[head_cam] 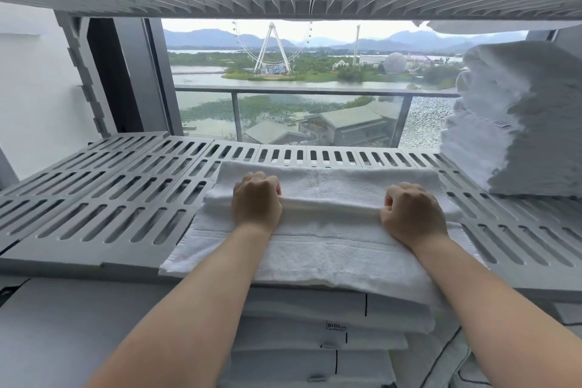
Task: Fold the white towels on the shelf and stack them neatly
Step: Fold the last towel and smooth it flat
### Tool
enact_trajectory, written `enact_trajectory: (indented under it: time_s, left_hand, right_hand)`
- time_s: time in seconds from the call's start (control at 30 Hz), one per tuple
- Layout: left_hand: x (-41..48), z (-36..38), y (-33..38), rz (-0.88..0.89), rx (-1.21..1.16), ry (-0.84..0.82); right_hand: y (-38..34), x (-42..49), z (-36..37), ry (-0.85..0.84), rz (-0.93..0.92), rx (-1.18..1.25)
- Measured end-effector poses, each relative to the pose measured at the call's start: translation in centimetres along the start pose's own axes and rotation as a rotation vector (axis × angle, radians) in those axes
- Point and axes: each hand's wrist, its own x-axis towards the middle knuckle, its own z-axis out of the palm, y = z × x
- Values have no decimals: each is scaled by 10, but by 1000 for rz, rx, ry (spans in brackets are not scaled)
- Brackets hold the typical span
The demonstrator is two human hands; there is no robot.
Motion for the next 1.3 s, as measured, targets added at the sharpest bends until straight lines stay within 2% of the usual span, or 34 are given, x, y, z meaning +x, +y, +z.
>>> enact_trajectory:
  time_s: [0.17, 0.37, 0.43, 0.5, 0.6, 0.77, 0.9, 0.97, 1.1, 1.17, 1.23, 1.3]
  left_hand:
    - [1, 3, -1, -23, 45, -30]
    - [4, 1, -4, -209, -14, -88]
    - [2, -1, -2, -176, -8, -59]
    - [1, 0, -1, -69, -3, -56]
    - [3, 6, 1, 31, 16, -187]
    - [11, 16, -1, -41, 89, -503]
    - [18, 17, -2, -70, 120, -589]
    - [19, 14, -1, -59, 92, -587]
    - [5, -1, -2, 30, -3, -380]
    - [-6, -10, -2, 75, -39, -347]
    - [-18, -18, -4, 134, -112, -353]
    - [-30, -26, -6, 219, -185, -346]
  right_hand:
    - [1, 0, 1, 1, -10, 27]
    - [2, 0, -1, -17, -14, 66]
    - [3, 1, 0, -33, -9, 72]
    - [4, 2, 2, -55, -1, 49]
    - [5, 6, 6, -117, 24, 34]
    - [8, 13, 11, -285, 70, 71]
    - [10, 13, 10, -298, 75, 40]
    - [9, 11, 9, -330, 81, 42]
    - [4, 8, 0, -427, 94, 49]
    - [-2, 4, -8, -463, 92, 22]
    - [-12, -7, -15, -426, 59, 11]
    - [-25, -26, -22, -291, -37, 41]
